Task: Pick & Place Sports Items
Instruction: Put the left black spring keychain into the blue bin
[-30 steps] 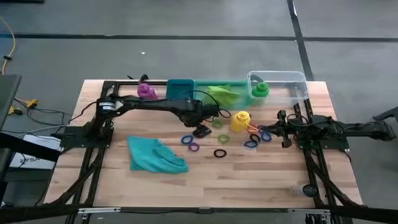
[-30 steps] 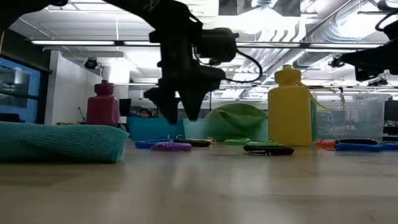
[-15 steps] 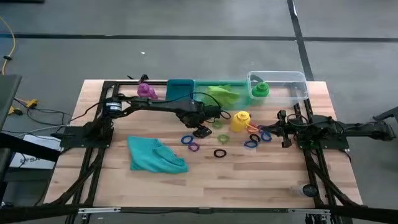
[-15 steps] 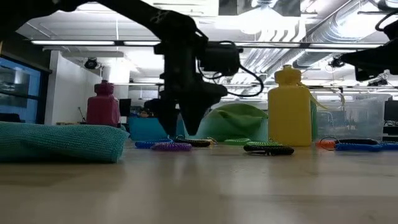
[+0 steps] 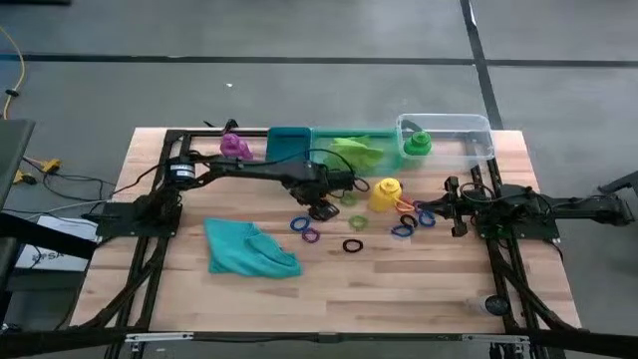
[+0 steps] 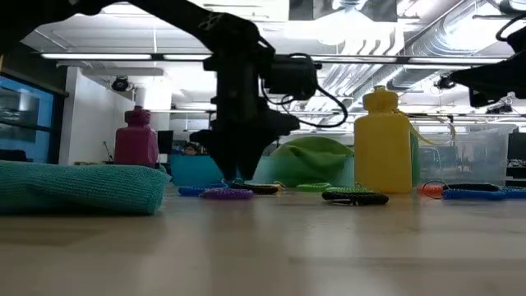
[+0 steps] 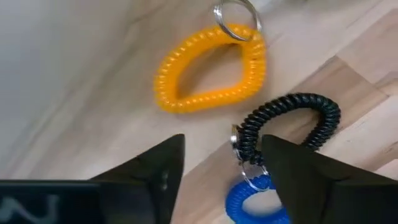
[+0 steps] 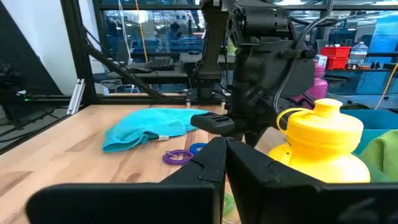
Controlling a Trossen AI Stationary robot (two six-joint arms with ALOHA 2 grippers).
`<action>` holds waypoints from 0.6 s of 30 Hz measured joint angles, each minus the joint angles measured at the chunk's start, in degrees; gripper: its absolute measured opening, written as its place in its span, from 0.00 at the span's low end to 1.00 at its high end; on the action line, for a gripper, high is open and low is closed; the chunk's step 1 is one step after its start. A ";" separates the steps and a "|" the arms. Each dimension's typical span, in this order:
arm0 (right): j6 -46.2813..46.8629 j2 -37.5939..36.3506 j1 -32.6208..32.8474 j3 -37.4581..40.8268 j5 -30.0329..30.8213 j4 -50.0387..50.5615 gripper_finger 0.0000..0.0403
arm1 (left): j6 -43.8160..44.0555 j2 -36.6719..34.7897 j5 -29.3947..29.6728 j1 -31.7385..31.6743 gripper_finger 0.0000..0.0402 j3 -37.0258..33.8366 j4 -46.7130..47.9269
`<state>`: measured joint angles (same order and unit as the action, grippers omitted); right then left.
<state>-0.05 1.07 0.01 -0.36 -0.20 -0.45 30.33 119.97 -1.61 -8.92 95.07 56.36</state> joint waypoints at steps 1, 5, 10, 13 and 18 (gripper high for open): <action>0.00 -0.01 -0.02 0.00 -0.01 0.00 0.00 | 0.06 0.19 -0.04 0.08 0.38 0.01 -0.01; 0.00 -0.01 -0.02 0.00 -0.01 0.00 0.00 | 0.11 1.46 -0.57 0.57 0.32 0.00 -0.02; 0.00 -0.01 0.00 0.00 0.01 0.00 0.00 | -0.11 2.71 -2.66 1.15 0.25 0.07 -0.75; -0.02 0.00 -0.01 0.00 0.01 0.00 0.00 | -0.29 2.82 -2.17 1.37 0.18 0.09 -0.60; 0.00 0.00 -0.02 0.00 0.01 0.00 0.00 | -2.07 2.60 -2.14 1.80 0.03 0.07 -0.64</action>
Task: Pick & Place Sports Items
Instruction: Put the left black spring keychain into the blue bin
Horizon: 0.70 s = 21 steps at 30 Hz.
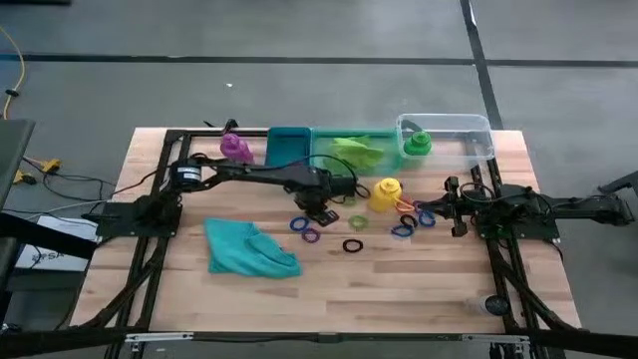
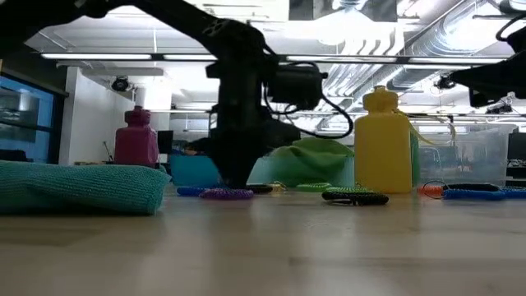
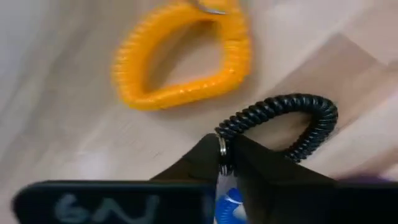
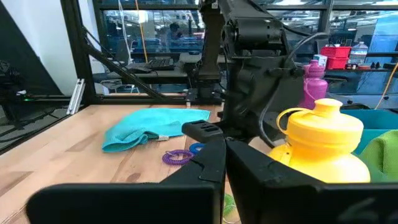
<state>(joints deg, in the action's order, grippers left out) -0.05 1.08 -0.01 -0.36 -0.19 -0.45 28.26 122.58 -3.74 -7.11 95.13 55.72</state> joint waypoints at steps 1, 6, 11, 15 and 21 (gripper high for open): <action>0.00 -0.01 0.00 0.00 0.00 0.00 0.00 | -0.53 -0.15 -0.20 0.25 0.01 0.00 -0.20; -0.02 -0.02 0.02 0.00 0.00 0.00 0.00 | -2.03 -2.27 -0.21 1.03 0.03 -0.07 -0.05; -0.02 -0.01 0.02 0.00 0.00 0.00 0.00 | -4.93 -5.48 0.04 1.15 0.01 -0.07 0.51; -0.01 0.01 0.00 0.00 0.00 0.00 0.00 | -7.63 -8.89 1.03 1.72 0.01 -0.07 1.30; -0.01 -0.02 0.00 0.00 0.00 0.00 0.00 | -10.84 -14.02 4.36 2.97 0.01 -0.09 1.58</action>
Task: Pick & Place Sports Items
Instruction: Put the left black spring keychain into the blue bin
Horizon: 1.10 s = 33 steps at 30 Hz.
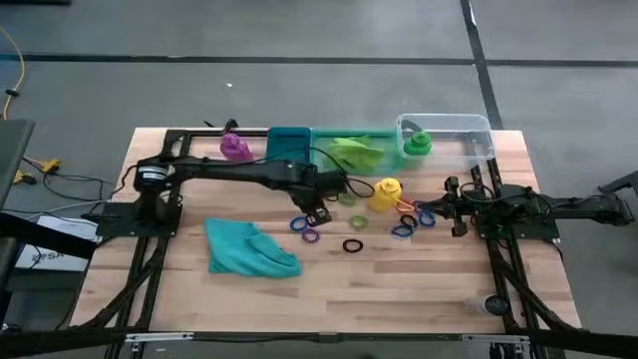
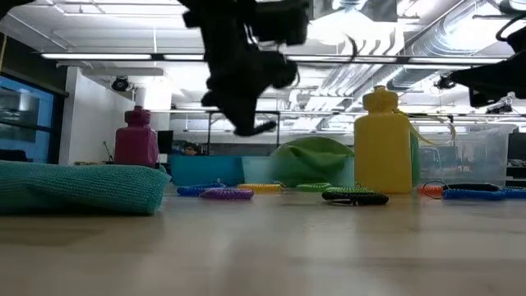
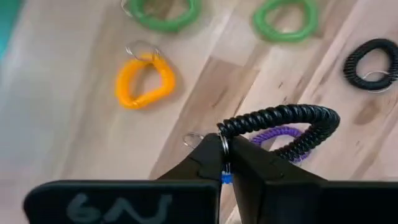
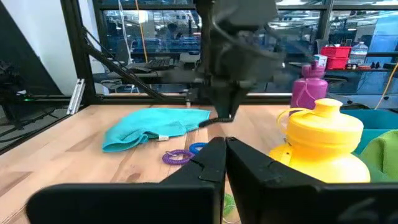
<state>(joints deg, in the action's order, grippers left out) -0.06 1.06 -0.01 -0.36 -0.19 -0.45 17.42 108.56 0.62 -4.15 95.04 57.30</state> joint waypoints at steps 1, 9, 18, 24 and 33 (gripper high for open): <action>0.01 0.01 0.01 0.00 0.00 0.00 0.00 | -0.14 -0.57 0.43 0.07 0.01 0.01 -0.06; 0.00 0.02 0.00 0.00 0.00 0.00 0.00 | -2.00 -2.56 2.54 -2.01 0.00 0.00 -0.31; 0.01 0.02 0.02 0.00 0.00 0.00 0.00 | -6.24 -2.65 2.54 -8.87 0.00 0.00 0.80; 0.00 0.01 0.01 0.00 0.00 0.00 0.00 | -10.09 -2.65 2.54 -15.39 0.00 0.00 1.42; -0.01 0.00 0.02 0.00 0.00 0.00 0.00 | -13.57 -2.65 7.92 -25.25 0.00 0.00 0.80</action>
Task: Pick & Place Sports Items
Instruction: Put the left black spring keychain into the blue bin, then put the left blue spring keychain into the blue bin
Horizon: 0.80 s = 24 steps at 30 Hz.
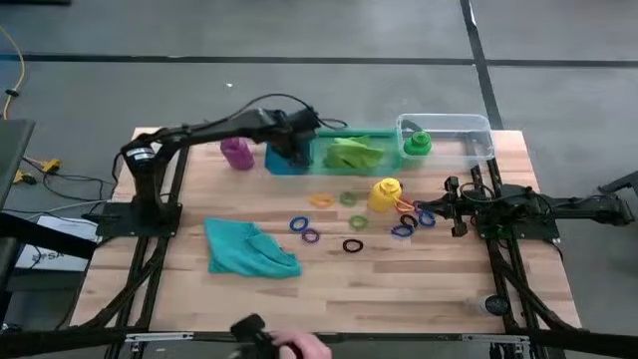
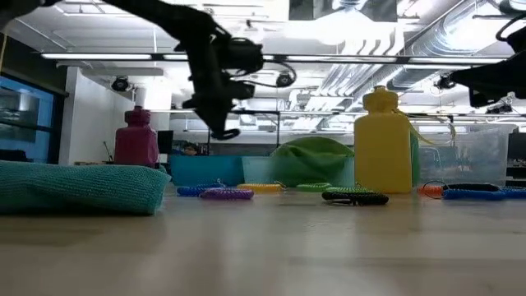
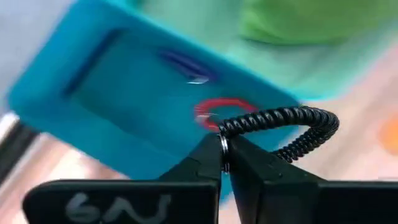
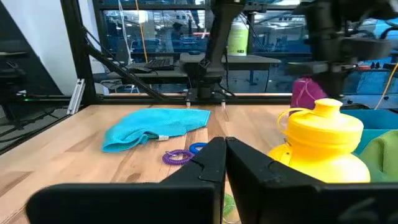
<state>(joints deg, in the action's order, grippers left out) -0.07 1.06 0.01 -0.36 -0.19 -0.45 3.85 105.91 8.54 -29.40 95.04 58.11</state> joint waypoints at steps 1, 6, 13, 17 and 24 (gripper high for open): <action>0.02 0.01 -0.02 0.00 0.00 0.00 0.00 | -0.08 0.00 0.39 -0.86 0.00 0.00 -0.13; -0.01 0.00 0.01 0.00 0.00 0.00 0.00 | -1.49 0.00 0.79 -4.05 0.00 0.00 -0.75; 0.02 0.02 -0.01 0.00 0.00 0.00 0.00 | -1.19 0.00 2.01 -6.44 0.09 0.00 -1.38; 0.02 0.02 -0.02 0.00 0.00 0.00 0.00 | -2.15 0.00 2.25 -6.96 0.20 0.02 -1.40; 0.00 0.02 0.01 0.00 0.00 0.00 0.00 | -1.04 0.00 2.27 -7.03 0.34 0.02 -1.53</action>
<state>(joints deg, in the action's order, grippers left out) -0.07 1.08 0.01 -0.36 -0.19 -0.45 2.81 105.91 10.81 -36.42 95.07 56.58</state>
